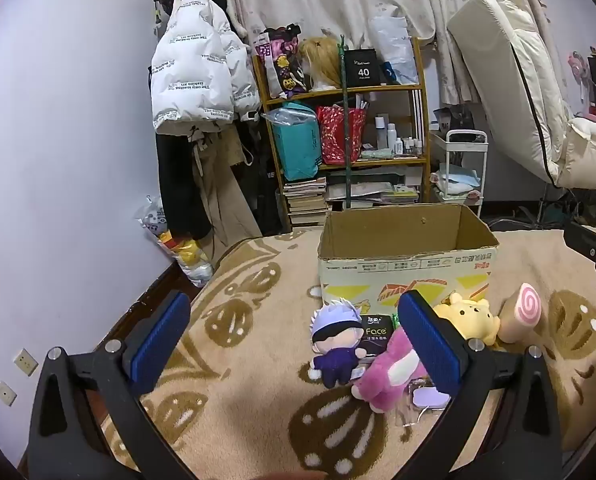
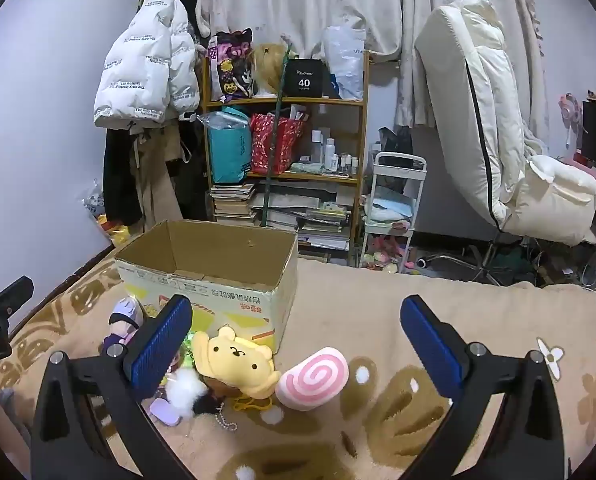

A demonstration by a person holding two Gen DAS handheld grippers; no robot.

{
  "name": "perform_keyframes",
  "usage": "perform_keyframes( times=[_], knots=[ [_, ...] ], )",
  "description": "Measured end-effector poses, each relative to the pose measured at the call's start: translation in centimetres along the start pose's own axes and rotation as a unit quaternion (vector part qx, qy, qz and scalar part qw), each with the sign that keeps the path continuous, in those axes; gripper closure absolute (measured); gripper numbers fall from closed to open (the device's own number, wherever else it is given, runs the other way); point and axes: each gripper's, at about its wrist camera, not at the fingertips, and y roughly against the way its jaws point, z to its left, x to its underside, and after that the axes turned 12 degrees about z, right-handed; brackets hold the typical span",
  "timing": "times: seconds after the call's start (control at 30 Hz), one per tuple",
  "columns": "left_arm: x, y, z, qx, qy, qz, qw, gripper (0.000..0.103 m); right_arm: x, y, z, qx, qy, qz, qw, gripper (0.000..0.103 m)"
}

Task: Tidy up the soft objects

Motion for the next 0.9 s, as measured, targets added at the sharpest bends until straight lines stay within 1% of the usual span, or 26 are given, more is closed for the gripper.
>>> perform_keyframes(
  times=[0.27,0.33,0.57,0.6,0.9],
  knots=[
    [0.2,0.2,-0.7,0.005,0.004,0.001,1.0000,0.001,0.0,0.0,0.0,-0.001,-0.001,0.000,1.000,0.000],
    [0.1,-0.1,0.0,0.007,0.008,0.002,0.9999,0.001,0.0,0.0,0.0,-0.001,0.000,0.000,1.000,0.000],
    [0.2,0.0,-0.3,0.005,0.007,0.001,1.0000,0.001,0.0,-0.1,0.1,-0.003,0.002,0.001,1.000,0.000],
    [0.2,-0.1,0.5,0.007,0.009,0.002,0.9999,0.001,0.0,-0.1,0.0,-0.003,0.001,0.002,1.000,0.000],
    [0.2,-0.2,0.5,0.008,0.010,0.003,0.9999,0.001,0.0,-0.1,0.0,-0.003,0.001,0.003,1.000,0.000]
  ],
)
